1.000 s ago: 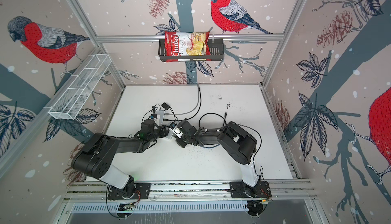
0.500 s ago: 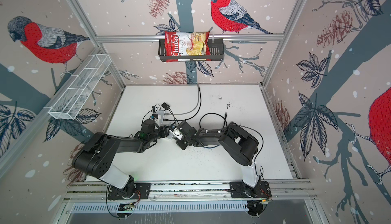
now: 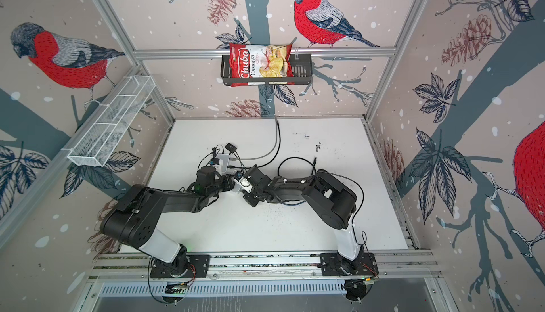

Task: Insert the plug into the switch port
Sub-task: 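Push the black plug into the switch port beside the green-banded plug with the right gripper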

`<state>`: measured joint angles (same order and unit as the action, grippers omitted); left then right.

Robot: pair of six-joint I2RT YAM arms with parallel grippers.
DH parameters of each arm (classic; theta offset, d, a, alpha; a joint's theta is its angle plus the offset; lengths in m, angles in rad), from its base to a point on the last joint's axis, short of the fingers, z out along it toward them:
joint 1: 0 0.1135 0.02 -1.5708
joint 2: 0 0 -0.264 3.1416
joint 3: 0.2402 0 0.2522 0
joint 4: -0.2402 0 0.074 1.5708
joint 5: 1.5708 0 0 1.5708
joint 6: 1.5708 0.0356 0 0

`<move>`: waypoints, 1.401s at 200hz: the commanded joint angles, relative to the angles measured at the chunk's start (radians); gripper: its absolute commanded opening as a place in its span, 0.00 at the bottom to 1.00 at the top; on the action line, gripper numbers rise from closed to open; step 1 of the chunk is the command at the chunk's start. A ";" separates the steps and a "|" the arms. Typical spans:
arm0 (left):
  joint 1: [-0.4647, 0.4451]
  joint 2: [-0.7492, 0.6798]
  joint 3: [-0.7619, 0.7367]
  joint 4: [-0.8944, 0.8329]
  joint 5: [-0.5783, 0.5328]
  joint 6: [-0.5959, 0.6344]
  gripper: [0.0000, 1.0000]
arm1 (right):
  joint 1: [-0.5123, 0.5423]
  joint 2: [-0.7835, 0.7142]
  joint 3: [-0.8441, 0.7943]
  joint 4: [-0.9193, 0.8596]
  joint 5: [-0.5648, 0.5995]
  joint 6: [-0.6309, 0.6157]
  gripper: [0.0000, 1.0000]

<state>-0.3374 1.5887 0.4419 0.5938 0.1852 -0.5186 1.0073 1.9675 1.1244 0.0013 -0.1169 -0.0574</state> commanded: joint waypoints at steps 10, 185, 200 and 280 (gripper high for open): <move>-0.002 0.007 0.002 0.040 0.070 -0.005 0.47 | 0.006 0.013 0.010 -0.108 0.040 0.002 0.03; -0.002 0.011 0.003 0.044 0.094 0.001 0.45 | 0.033 0.025 0.058 -0.184 0.097 -0.040 0.03; -0.003 0.011 0.003 0.045 0.096 0.002 0.45 | 0.034 0.024 0.060 -0.185 0.090 -0.044 0.03; -0.002 0.024 0.009 0.052 0.118 0.003 0.44 | 0.043 0.043 0.115 -0.217 0.130 -0.105 0.03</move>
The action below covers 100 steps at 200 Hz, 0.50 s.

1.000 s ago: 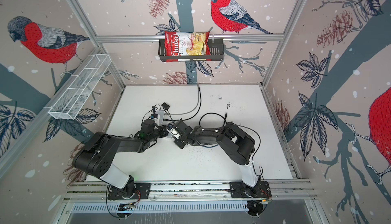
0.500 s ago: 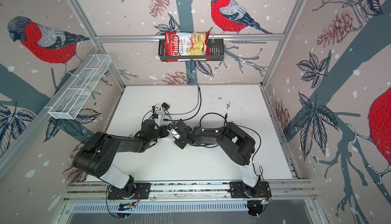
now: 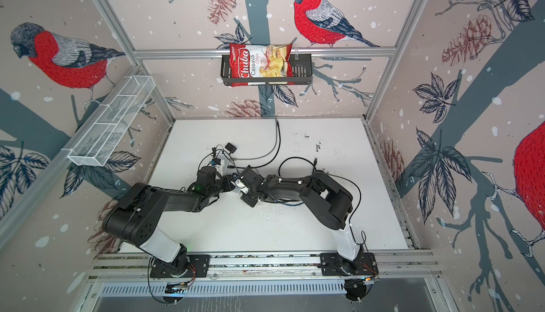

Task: Insert the plug into the switch port
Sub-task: 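Push the black plug into the switch port beside the green-banded plug with the right gripper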

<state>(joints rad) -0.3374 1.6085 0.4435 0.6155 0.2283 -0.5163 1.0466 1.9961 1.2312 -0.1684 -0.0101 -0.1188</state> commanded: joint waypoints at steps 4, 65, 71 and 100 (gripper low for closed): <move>-0.003 0.004 0.009 0.031 0.076 0.001 0.44 | 0.003 0.014 0.009 -0.046 0.022 -0.043 0.03; -0.003 0.017 -0.003 0.073 0.116 -0.037 0.42 | -0.002 0.008 -0.090 0.171 -0.064 0.039 0.04; -0.003 0.020 -0.004 0.078 0.127 -0.040 0.42 | -0.002 0.009 -0.099 0.192 -0.073 0.040 0.03; -0.003 0.028 -0.020 0.109 0.163 -0.052 0.41 | -0.001 0.026 -0.101 0.226 -0.102 0.033 0.03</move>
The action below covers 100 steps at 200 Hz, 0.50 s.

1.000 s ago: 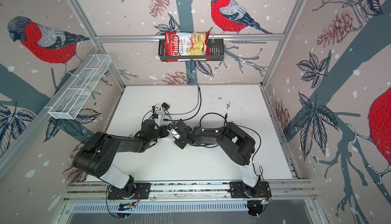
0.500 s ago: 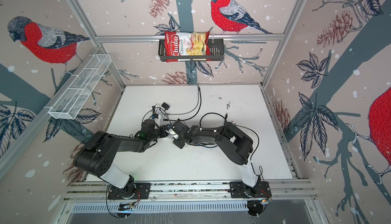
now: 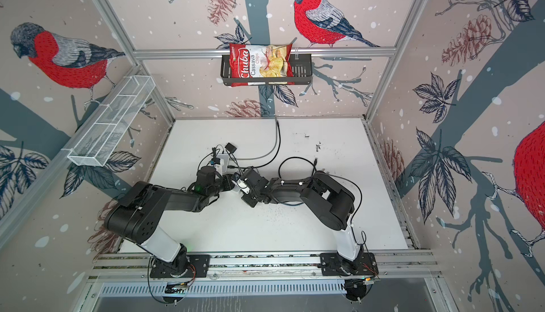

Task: Insert the plug into the switch port
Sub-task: 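Push the black plug into the switch port beside the green-banded plug with the right gripper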

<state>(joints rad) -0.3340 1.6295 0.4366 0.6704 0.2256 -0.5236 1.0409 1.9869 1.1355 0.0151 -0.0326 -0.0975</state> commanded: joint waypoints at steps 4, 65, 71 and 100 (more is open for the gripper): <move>-0.007 0.008 -0.015 0.060 0.170 -0.046 0.40 | 0.003 0.038 -0.001 0.040 -0.083 0.007 0.03; -0.018 0.007 -0.052 0.136 0.228 -0.066 0.38 | 0.002 0.070 0.066 0.002 -0.101 -0.010 0.03; -0.021 0.008 -0.052 0.140 0.236 -0.066 0.39 | 0.002 0.073 0.074 0.001 -0.102 -0.011 0.03; -0.047 0.011 -0.047 0.164 0.280 -0.077 0.38 | 0.000 0.082 0.095 0.008 -0.109 -0.016 0.03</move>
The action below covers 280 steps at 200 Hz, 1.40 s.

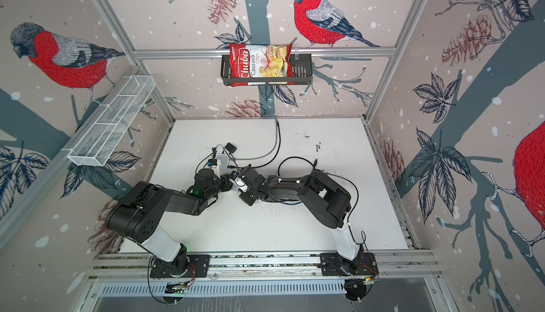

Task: Insert the plug into the switch port
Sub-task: 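Push the black plug into the switch port beside the green-banded plug with the right gripper, then open the right gripper and withdraw both grippers from the switch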

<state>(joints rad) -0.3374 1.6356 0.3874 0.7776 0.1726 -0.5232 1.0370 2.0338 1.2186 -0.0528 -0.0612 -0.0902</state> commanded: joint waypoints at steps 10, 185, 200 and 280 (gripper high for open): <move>-0.052 0.008 0.004 0.072 0.355 -0.084 0.38 | 0.003 0.037 0.014 0.081 -0.084 -0.024 0.03; -0.011 -0.107 0.100 -0.167 0.237 -0.004 0.65 | -0.032 -0.008 -0.102 0.072 -0.007 -0.008 0.11; -0.003 -0.122 0.109 -0.193 0.224 0.006 0.72 | -0.033 -0.005 -0.109 0.071 -0.003 -0.007 0.12; 0.026 -0.236 0.107 -0.317 0.116 0.047 0.97 | -0.045 -0.004 -0.123 0.050 -0.019 -0.011 0.98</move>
<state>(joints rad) -0.3153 1.4334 0.4866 0.4286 0.2146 -0.5003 0.9928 2.0155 1.1011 0.1745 -0.0654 -0.0727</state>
